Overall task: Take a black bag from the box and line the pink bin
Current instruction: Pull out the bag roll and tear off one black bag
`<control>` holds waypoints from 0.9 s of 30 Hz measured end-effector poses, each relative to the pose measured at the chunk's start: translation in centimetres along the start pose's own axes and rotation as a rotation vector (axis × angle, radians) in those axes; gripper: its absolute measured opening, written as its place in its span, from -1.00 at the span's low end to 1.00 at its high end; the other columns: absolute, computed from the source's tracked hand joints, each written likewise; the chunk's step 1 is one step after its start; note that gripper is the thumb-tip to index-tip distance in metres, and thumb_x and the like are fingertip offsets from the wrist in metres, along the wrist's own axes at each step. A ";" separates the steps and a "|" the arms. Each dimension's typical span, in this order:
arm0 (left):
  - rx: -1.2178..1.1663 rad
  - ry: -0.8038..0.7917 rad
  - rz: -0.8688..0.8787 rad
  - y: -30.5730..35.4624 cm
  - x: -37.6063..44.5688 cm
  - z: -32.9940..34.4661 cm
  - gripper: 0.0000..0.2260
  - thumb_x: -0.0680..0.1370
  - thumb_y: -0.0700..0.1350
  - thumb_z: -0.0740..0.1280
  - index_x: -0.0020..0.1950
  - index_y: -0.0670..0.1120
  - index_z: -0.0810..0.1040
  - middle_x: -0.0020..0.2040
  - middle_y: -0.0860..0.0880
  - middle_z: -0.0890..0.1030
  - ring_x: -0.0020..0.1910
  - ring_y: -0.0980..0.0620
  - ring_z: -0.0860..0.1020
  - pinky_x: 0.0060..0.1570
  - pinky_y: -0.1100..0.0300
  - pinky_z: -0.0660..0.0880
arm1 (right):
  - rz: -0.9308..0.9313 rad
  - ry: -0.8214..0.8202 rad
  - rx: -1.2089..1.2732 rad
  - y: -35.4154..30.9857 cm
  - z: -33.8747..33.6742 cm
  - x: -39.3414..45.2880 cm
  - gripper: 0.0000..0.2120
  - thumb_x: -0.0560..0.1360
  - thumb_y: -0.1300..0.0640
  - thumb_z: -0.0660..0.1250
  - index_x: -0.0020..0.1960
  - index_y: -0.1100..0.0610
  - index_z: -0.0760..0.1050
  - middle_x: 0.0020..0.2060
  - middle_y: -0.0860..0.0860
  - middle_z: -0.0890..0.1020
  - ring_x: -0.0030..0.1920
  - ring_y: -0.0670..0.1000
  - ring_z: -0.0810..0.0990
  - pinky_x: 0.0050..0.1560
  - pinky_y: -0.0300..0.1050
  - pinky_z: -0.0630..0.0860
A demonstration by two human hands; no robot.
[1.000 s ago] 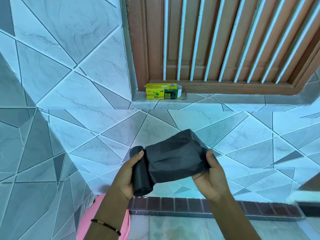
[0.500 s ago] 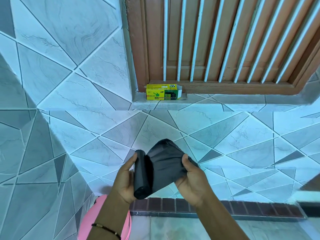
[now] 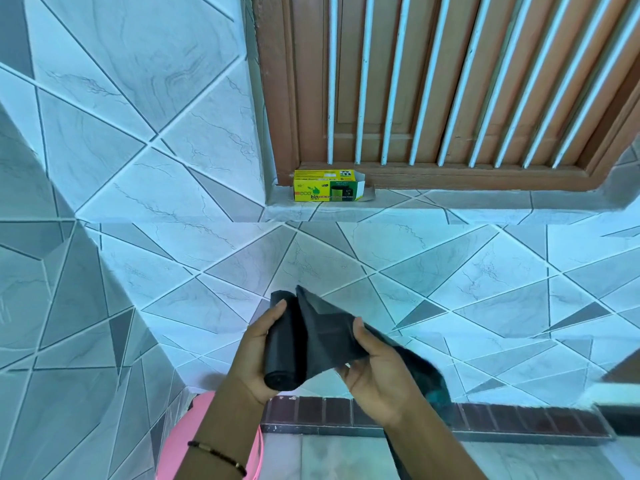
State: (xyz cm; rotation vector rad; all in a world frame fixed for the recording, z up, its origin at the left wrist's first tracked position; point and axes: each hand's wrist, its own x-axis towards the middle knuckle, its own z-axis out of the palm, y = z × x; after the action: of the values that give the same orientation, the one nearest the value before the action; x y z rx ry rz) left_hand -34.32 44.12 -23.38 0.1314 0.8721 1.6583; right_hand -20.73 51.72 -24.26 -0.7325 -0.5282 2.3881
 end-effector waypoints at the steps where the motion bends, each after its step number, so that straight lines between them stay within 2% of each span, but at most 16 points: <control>1: -0.006 -0.002 -0.001 0.0 0.0 0.0 -0.76 0.40 0.00 0.32 -0.24 -0.14 0.69 -0.29 -0.13 0.69 -0.36 -0.08 0.66 -0.34 0.10 0.62 | -0.017 0.026 0.008 -0.1 0.1 0.2 -0.67 0.44 0.14 0.31 0.14 0.28 0.53 -0.09 0.12 0.71 -0.14 0.03 0.69 -0.03 -0.11 0.60; 3: -0.040 0.017 -0.003 0.0 -0.1 -0.2 -0.73 0.42 0.02 0.31 -0.26 -0.15 0.67 -0.31 -0.12 0.68 -0.38 -0.07 0.66 -0.36 0.10 0.62 | -0.040 0.049 0.058 -1.1 0.0 0.6 -0.61 0.47 0.17 0.29 0.25 0.31 0.45 0.00 0.15 0.69 -0.10 0.05 0.69 -0.01 -0.09 0.59; 4: -0.060 0.038 -0.014 0.0 -0.1 -0.4 -0.70 0.43 0.05 0.30 -0.24 -0.16 0.66 -0.32 -0.13 0.68 -0.38 -0.07 0.66 -0.36 0.09 0.62 | -0.042 0.033 0.092 -1.7 -0.1 0.7 -0.54 0.41 0.16 0.37 0.26 0.33 0.45 0.06 0.18 0.66 -0.06 0.07 0.69 0.04 -0.03 0.58; 6: -0.089 0.060 -0.052 0.2 -0.3 -0.9 -0.65 0.42 0.11 0.31 -0.13 -0.19 0.63 -0.28 -0.15 0.68 -0.35 -0.10 0.66 -0.31 0.04 0.63 | -0.056 -0.045 0.142 -2.8 -0.1 0.6 -0.35 0.10 0.18 0.61 0.14 0.34 0.54 0.09 0.22 0.65 -0.02 0.12 0.68 0.06 0.08 0.57; 7: -0.101 0.062 -0.064 0.3 -0.3 -1.0 -0.62 0.42 0.13 0.31 -0.09 -0.20 0.61 -0.26 -0.16 0.68 -0.34 -0.12 0.67 -0.30 0.02 0.63 | -0.070 -0.084 0.146 -3.3 0.0 0.4 -0.29 -0.07 0.19 0.67 0.04 0.34 0.60 0.05 0.22 0.66 -0.02 0.12 0.69 0.03 0.11 0.57; 9: -0.128 0.050 -0.037 0.5 -0.3 -1.3 -0.63 0.43 0.12 0.30 -0.16 -0.19 0.63 -0.31 -0.15 0.68 -0.38 -0.10 0.66 -0.37 0.05 0.63 | -0.114 -0.125 0.145 -4.3 0.0 0.1 -0.29 -0.20 0.22 0.69 -0.06 0.33 0.64 0.01 0.22 0.68 -0.03 0.12 0.69 -0.04 0.13 0.61; 12: -0.133 0.020 0.066 0.8 -0.2 -1.4 -0.71 0.43 0.06 0.32 -0.30 -0.11 0.67 -0.35 -0.08 0.68 -0.40 -0.03 0.66 -0.40 0.14 0.61 | -0.193 -0.148 0.186 -5.6 -0.5 0.0 -0.25 -0.15 0.22 0.68 0.02 0.35 0.61 0.10 0.21 0.65 0.08 0.13 0.64 -0.07 0.09 0.63; 16: -0.116 0.031 0.086 0.6 0.1 -1.4 -0.80 0.38 0.04 0.37 -0.20 -0.08 0.66 -0.30 -0.06 0.69 -0.37 -0.02 0.66 -0.40 0.18 0.61 | -0.151 -0.201 0.232 -4.0 -0.6 -0.5 -0.19 0.00 0.19 0.67 0.22 0.28 0.51 0.21 0.17 0.59 0.20 0.12 0.58 0.17 0.11 0.51; 18: -0.102 0.006 0.083 0.3 0.2 -1.0 -0.74 0.31 0.03 0.45 -0.07 -0.05 0.63 -0.24 -0.05 0.70 -0.32 -0.02 0.67 -0.35 0.17 0.61 | -0.075 -0.201 0.188 -1.9 0.0 -0.7 -0.29 0.01 0.17 0.67 0.14 0.22 0.58 0.14 0.15 0.64 0.12 0.11 0.63 0.16 0.09 0.51; 20: -0.077 -0.028 0.055 0.1 0.4 -0.9 -0.64 0.27 0.03 0.49 0.01 -0.08 0.62 -0.18 -0.09 0.71 -0.26 -0.06 0.68 -0.31 0.12 0.62 | -0.017 -0.158 0.128 -0.5 0.5 -0.9 -0.51 0.09 0.23 0.62 0.01 0.26 0.64 0.07 0.20 0.66 -0.03 0.10 0.69 0.04 0.03 0.59; 22: -0.043 -0.037 0.031 0.1 0.3 -0.9 -0.67 0.34 0.04 0.40 0.02 -0.11 0.62 -0.16 -0.12 0.70 -0.24 -0.08 0.68 -0.28 0.09 0.62 | -0.039 -0.082 0.111 -0.5 0.6 -0.7 -0.70 0.32 0.29 0.40 0.05 0.33 0.58 0.09 0.24 0.63 -0.10 0.08 0.70 -0.08 -0.02 0.64; 24: -0.045 -0.034 0.020 0.2 0.2 -1.1 -0.66 0.36 0.03 0.35 0.04 -0.13 0.61 -0.16 -0.13 0.70 -0.24 -0.08 0.68 -0.26 0.07 0.63 | -0.080 -0.027 0.111 -1.3 0.5 -0.5 -0.77 0.44 0.32 0.26 0.08 0.35 0.53 0.08 0.23 0.63 -0.13 0.07 0.71 -0.12 -0.03 0.65; 25: -0.048 -0.029 0.018 0.2 0.2 -1.2 -0.65 0.35 0.02 0.35 0.05 -0.14 0.60 -0.16 -0.13 0.71 -0.23 -0.08 0.68 -0.26 0.06 0.63 | -0.084 -0.020 0.112 -1.8 0.3 -0.4 -0.76 0.41 0.33 0.30 0.07 0.36 0.53 0.07 0.23 0.64 -0.13 0.07 0.71 -0.11 -0.01 0.64; 27: -0.045 -0.020 0.008 0.2 0.1 -1.5 -0.60 0.30 0.03 0.42 0.07 -0.12 0.59 -0.13 -0.13 0.70 -0.21 -0.08 0.68 -0.23 0.04 0.63 | -0.103 -0.029 0.110 -2.5 0.0 -0.2 -0.55 0.12 0.32 0.55 -0.01 0.36 0.59 0.04 0.24 0.66 -0.10 0.09 0.70 -0.12 0.03 0.64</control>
State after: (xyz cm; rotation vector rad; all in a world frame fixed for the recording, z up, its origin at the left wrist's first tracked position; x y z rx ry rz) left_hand -35.29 43.56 -24.35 0.1207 0.8199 1.6804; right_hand -19.61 53.50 -22.92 -0.6081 -0.4319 2.3149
